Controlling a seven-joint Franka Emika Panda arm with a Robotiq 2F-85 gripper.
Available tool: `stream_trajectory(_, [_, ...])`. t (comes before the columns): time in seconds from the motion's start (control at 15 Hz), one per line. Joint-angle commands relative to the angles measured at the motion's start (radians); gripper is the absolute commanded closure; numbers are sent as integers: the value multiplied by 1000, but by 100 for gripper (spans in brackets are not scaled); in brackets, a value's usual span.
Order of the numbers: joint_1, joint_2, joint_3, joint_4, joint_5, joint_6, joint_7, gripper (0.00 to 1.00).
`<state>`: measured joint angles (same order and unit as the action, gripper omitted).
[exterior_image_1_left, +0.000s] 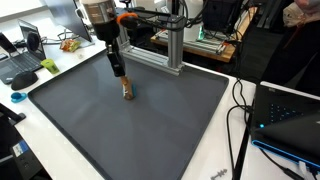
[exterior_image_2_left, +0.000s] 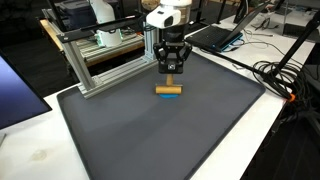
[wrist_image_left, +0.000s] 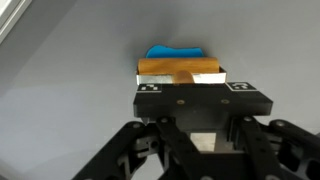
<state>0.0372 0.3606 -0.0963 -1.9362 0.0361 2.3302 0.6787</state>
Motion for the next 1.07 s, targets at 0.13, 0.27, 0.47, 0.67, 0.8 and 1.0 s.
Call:
stream_trajectory(0.13, [14,54,-10,-13,-21,111,27,78])
stream_trajectory(0.27, [12,58,-7,-12,-16,110,18,78])
stream_trajectory(0.47, [9,62,-1,-6,-6,101,6,78])
stream_trajectory(0.67, [13,67,-5,-8,-17,110,12,78])
stream_trajectory(0.8, [13,68,-5,-9,-19,120,8,78])
stream_trajectory(1.0, [11,74,-6,-7,-23,127,7,78])
